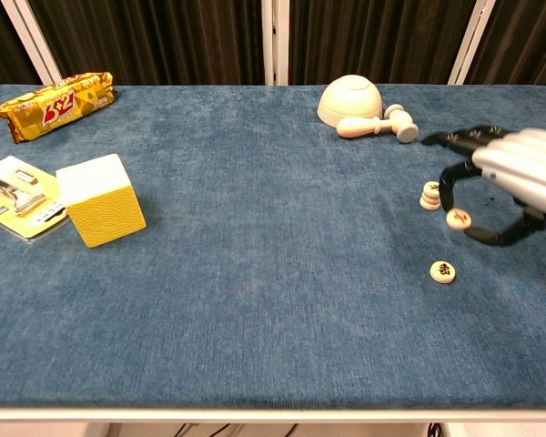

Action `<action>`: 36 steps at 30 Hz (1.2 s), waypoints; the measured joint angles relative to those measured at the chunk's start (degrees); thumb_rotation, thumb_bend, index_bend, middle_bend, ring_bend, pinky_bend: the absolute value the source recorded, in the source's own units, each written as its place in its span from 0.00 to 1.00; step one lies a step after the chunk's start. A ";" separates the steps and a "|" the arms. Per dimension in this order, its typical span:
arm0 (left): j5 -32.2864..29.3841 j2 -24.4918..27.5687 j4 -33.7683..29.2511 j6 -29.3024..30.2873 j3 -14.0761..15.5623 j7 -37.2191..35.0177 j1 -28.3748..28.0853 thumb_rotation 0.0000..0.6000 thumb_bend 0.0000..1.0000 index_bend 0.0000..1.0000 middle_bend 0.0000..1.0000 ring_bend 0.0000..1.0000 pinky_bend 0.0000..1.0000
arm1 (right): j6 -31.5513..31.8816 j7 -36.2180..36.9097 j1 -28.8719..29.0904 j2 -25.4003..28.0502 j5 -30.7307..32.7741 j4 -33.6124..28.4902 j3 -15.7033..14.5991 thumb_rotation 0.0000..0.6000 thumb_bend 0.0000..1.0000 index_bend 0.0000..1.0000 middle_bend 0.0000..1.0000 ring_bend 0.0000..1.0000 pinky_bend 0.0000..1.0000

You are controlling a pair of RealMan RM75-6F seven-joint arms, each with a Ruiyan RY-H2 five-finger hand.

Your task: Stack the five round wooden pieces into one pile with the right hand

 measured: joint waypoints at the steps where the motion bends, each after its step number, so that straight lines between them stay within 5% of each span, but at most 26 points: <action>1: 0.04 0.00 0.00 0.00 0.02 0.02 0.00 1.00 0.14 0.08 0.00 0.00 0.00 | -0.01 0.18 0.32 0.11 0.03 -0.14 0.53 1.00 0.28 0.53 0.00 0.00 0.00; 16: 0.17 0.14 0.09 -0.12 0.11 -0.41 -0.06 1.00 0.14 0.08 0.00 0.00 0.00 | -5.26 -4.01 4.97 -1.30 7.22 1.68 5.82 1.00 0.27 0.53 0.01 0.00 0.00; 36: -0.18 0.09 0.28 -0.50 0.07 -0.63 -0.17 1.00 0.14 0.08 0.00 0.00 0.00 | -5.92 -5.17 5.88 -3.14 9.94 4.72 5.62 1.00 0.27 0.53 0.01 0.00 0.00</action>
